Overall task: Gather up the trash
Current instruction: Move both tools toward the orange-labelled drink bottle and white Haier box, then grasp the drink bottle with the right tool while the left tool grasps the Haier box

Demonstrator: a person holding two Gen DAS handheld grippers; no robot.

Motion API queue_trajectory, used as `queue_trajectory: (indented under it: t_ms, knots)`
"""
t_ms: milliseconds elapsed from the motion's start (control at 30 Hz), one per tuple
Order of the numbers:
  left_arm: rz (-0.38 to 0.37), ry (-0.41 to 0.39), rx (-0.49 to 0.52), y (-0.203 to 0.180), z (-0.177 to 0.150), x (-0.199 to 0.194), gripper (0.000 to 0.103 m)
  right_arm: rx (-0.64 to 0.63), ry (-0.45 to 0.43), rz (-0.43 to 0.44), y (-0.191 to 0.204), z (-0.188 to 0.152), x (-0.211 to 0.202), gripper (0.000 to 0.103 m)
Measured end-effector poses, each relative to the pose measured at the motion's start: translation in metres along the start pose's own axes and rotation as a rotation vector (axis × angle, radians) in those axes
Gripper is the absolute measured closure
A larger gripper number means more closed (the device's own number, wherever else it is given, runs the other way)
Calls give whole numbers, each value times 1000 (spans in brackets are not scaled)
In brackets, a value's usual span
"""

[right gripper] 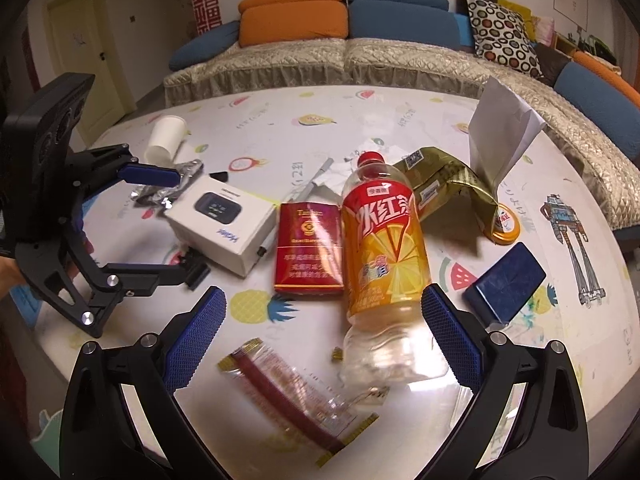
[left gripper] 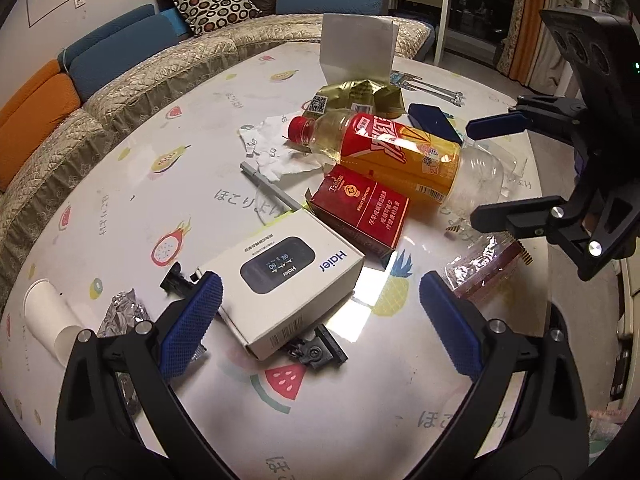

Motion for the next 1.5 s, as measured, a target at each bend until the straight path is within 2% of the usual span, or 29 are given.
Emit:
queue_trajectory:
  t_ms: [133,300,500,667,767,833,933,1033,1133,1200,1267,1500]
  knots:
    - [-28,27,11,4,3,16,6,21,24,-2,-11,2,17,6]
    - [-48,7,76,3,6,25,6,39,61,9,-24,4,38,6]
    - [2,7,170,4,6,34,6,-6,88,-7,-23,6,51,7]
    - [-15,36,177,16,9,42,6,-9,90,-7,-24,9,56,8]
    - [-38,45,190,18,10,46,6,-20,105,-19,-25,10,60,19]
    - [-44,44,206,17,9,47,7,-12,122,-17,-28,10,64,35]
    - [-69,38,219,15,8,45,7,33,123,23,-36,7,65,38]
    - [-55,34,240,15,8,45,12,28,118,19,-36,7,64,38]
    - [-52,26,245,16,8,41,23,32,104,16,-37,7,62,39]
    - [-44,23,232,20,10,39,31,48,88,16,-40,8,59,41]
    - [-34,15,212,25,12,37,35,69,75,29,-43,11,54,41]
    - [22,-13,175,35,15,30,38,58,66,21,-42,16,43,41]
Point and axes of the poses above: each gripper's, at about its wrist camera, not at the fingertips, and x roughly the way its jaws point, y to its left, z to its top, the point moved 2 cm from there along x, roughly the way its jaws point, and after that the axes turned 7 degrees about -x, right-handed, at the moved point
